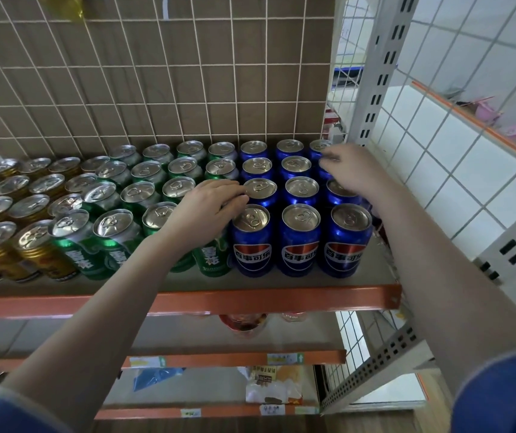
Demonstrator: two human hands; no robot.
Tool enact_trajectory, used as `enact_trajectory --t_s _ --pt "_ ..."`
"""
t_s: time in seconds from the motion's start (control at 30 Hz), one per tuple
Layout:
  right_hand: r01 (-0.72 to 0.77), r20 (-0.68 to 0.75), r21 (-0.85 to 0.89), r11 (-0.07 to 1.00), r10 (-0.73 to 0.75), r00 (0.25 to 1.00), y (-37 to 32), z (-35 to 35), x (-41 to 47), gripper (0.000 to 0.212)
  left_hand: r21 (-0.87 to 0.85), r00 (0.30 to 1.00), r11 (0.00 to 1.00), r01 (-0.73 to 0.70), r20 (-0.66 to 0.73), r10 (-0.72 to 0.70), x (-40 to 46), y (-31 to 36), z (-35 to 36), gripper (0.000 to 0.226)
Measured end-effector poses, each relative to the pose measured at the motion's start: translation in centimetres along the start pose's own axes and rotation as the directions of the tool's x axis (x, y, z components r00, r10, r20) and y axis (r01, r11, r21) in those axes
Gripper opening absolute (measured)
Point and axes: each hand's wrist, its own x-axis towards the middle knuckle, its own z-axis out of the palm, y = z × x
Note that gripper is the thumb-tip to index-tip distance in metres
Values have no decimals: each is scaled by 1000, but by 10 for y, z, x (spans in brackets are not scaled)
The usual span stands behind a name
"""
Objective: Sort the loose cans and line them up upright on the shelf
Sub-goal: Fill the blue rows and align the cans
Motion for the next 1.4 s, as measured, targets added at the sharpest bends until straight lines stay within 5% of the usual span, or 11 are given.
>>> enact_trajectory --t_s 0.53,1.4 --pt "-79 187 -79 994 93 978 9 2 82 61 -46 999 999 11 -45 -13 4 -5 4 37" --pt "-150 8 -47 988 151 989 17 18 100 40 -70 997 997 38 -59 -42 3 -4 6 44"
